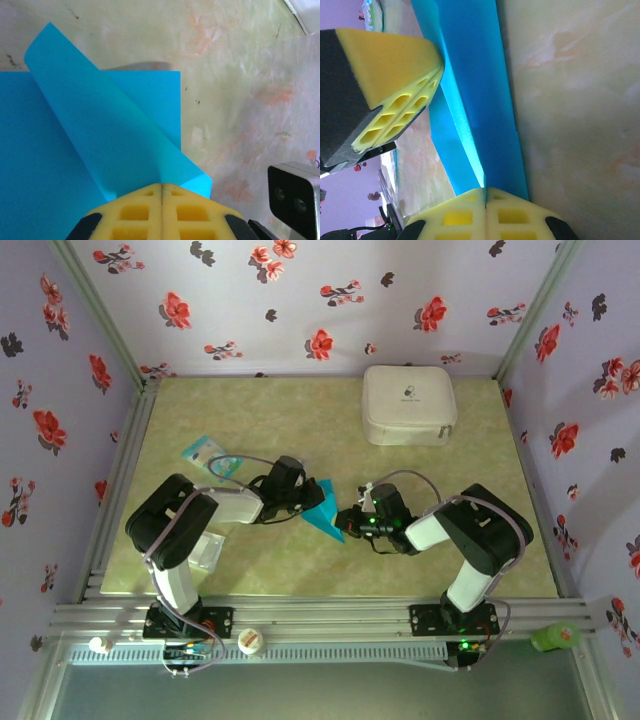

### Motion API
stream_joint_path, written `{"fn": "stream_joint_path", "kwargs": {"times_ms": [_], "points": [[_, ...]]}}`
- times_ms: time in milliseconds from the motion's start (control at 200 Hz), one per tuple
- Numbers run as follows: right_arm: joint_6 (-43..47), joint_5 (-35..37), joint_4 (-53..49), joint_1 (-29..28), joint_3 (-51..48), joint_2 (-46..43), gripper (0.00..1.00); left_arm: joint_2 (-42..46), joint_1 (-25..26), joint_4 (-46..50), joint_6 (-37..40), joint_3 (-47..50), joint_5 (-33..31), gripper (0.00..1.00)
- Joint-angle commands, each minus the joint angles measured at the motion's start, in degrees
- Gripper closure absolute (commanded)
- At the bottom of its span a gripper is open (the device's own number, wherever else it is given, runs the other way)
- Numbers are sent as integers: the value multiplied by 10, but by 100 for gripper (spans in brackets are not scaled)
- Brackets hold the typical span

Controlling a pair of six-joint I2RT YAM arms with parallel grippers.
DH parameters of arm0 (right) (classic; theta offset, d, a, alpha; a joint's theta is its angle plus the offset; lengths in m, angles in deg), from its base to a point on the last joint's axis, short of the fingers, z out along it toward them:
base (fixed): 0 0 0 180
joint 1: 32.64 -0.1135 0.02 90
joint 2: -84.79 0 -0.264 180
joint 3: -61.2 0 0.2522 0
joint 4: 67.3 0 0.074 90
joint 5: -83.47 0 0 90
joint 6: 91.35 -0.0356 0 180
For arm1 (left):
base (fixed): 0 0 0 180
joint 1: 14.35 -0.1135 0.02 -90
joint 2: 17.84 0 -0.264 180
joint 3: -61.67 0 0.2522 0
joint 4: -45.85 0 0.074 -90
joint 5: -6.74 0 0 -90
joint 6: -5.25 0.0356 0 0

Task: Fold a paper plane with a square sheet of paper (pick it up from the middle)
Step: Fourth fold the wing at the center of the table.

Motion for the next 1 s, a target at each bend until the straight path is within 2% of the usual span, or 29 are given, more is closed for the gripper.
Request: {"fn": "stream_joint_path", "kwargs": {"times_ms": [0, 995], "points": [[-6, 16, -42, 4, 4, 22, 100, -15, -3, -6, 5, -15, 8, 98], [-6, 8, -55, 9, 11, 23, 100, -43, -6, 29, 5, -26, 6, 99]]}}
